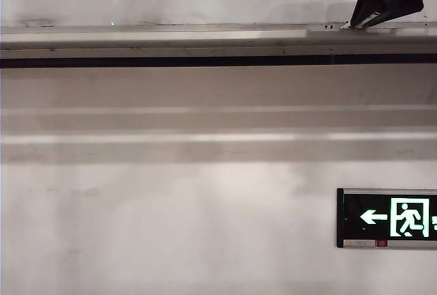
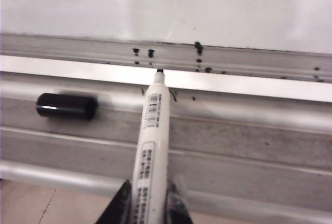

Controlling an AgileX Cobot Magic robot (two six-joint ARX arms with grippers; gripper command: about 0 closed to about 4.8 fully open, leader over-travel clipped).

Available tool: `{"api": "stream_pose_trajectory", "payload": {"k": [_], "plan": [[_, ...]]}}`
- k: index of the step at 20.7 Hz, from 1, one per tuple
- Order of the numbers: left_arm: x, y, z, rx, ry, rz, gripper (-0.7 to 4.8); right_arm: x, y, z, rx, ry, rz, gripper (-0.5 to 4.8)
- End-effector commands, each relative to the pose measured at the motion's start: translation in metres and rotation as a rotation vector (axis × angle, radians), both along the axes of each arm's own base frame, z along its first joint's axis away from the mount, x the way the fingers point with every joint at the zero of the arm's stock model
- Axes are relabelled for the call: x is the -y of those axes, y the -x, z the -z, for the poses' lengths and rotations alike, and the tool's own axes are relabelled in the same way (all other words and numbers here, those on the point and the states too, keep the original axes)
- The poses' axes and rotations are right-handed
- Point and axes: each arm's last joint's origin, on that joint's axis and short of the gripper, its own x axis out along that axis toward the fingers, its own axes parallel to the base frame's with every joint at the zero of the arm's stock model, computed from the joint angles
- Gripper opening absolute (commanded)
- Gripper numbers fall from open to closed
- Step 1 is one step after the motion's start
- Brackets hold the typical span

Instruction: Take a marker from the whiteboard tray, write "Hi!" on the whiteboard, and then put the marker back vertically into the whiteboard tray.

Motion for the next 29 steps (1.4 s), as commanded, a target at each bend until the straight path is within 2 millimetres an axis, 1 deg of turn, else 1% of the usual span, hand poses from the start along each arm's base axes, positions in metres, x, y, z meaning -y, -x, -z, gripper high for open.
{"api": "stream_pose_trajectory", "payload": {"k": [1, 3, 4, 5, 6, 7, 10, 14, 18, 21, 22, 23, 24, 26, 29], "plan": [[-0.001, 0.002, -0.003, 0.019, 0.008, 0.005, -0.06, -0.002, -0.006, 0.003, 0.005, -0.007, -0.001, -0.05], [-0.001, 0.002, -0.003, 0.019, 0.008, 0.005, -0.06, -0.002, -0.007, 0.003, 0.01, -0.008, -0.001, -0.04], [-0.001, 0.002, -0.003, 0.019, 0.008, 0.005, -0.06, -0.002, -0.007, 0.004, 0.009, -0.007, -0.001, 0.06], [-0.001, 0.002, -0.003, 0.019, 0.008, 0.005, -0.06, -0.002, -0.007, 0.003, 0.009, -0.008, -0.002, 0.53], [-0.001, 0.002, -0.003, 0.019, 0.008, 0.005, -0.06, -0.002, -0.007, 0.003, 0.01, -0.008, -0.002, 1.45], [-0.001, 0.002, -0.003, 0.018, 0.008, 0.005, -0.06, -0.002, -0.007, 0.003, 0.01, -0.009, -0.007, 2.14], [-0.001, 0.002, -0.003, 0.019, 0.008, 0.005, -0.06, -0.003, -0.006, 0.002, 0.012, -0.022, -0.046, 2.21], [-0.001, 0.002, -0.003, 0.019, 0.008, 0.005, -0.06, -0.002, -0.002, -0.005, 0.042, -0.03, -0.051, 2.21], [-0.001, 0.002, -0.003, 0.018, 0.008, 0.005, -0.06, -0.001, 0.003, -0.02, 0.141, -0.052, -0.052, 2.21], [-0.001, 0.002, -0.003, 0.017, 0.007, 0.005, -0.06, 0.0, 0.008, -0.034, 0.186, -0.063, -0.052, 2.2], [-0.001, 0.002, -0.002, 0.014, 0.005, 0.005, -0.06, 0.001, 0.012, -0.043, 0.216, -0.069, -0.054, 1.92], [-0.001, 0.001, -0.001, 0.0, -0.005, 0.005, -0.06, 0.002, 0.02, -0.059, 0.266, -0.083, -0.09, -0.21], [0.0, 0.001, 0.001, -0.013, -0.015, 0.005, -0.06, 0.003, 0.026, -0.071, 0.306, -0.095, -0.118, -0.07], [0.001, 0.0, 0.004, -0.035, -0.033, 0.005, -0.06, 0.003, 0.039, -0.093, 0.375, -0.114, -0.161, -0.06], [0.0, 0.0, 0.004, -0.042, -0.039, 0.005, -0.06, -0.001, 0.061, -0.13, 0.469, -0.132, -0.234, -0.06]]}}
